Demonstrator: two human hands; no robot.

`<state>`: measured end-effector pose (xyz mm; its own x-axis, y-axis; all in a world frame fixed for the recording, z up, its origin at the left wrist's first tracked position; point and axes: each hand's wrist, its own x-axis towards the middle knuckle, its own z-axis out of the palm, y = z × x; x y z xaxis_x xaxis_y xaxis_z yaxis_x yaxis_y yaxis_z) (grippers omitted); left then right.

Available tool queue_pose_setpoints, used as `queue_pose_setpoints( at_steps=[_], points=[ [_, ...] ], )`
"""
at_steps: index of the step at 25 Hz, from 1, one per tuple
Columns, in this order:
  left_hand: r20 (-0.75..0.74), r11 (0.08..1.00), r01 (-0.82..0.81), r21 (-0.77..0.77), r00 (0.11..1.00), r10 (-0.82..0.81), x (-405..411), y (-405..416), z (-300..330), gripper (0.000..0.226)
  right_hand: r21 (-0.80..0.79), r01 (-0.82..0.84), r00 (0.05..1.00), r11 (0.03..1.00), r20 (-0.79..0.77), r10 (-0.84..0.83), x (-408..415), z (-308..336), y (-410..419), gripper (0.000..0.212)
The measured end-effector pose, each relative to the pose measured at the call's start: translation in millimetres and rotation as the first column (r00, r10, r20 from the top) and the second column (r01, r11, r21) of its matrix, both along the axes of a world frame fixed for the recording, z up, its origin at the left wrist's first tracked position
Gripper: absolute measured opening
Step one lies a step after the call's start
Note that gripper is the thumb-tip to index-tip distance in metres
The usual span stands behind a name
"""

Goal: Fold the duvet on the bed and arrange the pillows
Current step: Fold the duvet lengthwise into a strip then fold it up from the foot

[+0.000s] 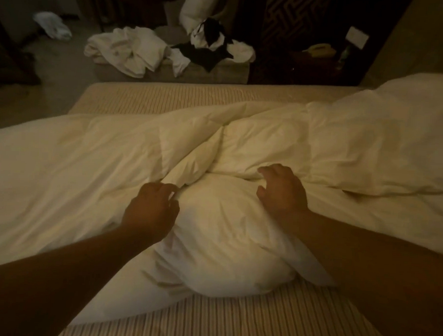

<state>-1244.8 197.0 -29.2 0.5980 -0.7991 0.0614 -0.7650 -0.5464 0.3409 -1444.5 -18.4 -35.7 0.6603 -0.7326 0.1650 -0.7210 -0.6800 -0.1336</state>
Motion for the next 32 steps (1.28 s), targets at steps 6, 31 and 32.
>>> queue_pose_setpoints(
  at_steps=[6,31,32],
  points=[
    [0.35,0.917,-0.031,0.397,0.929,-0.121,76,-24,-90,0.095,-0.053,0.009,0.999,0.999,-0.043,-0.012,66,-105,-74,0.069],
    [-0.188,0.75,0.61,0.256,0.793,-0.58,-33,125,-104,0.107,0.22,0.265,0.957,0.939,-0.182,-0.228,-158,-18,24,0.054],
    [-0.263,0.736,0.588,0.335,0.809,-0.526,-48,139,-103,0.098,0.185,0.25,0.945,0.95,-0.26,-0.198,-178,-10,38,0.053]
  ],
)
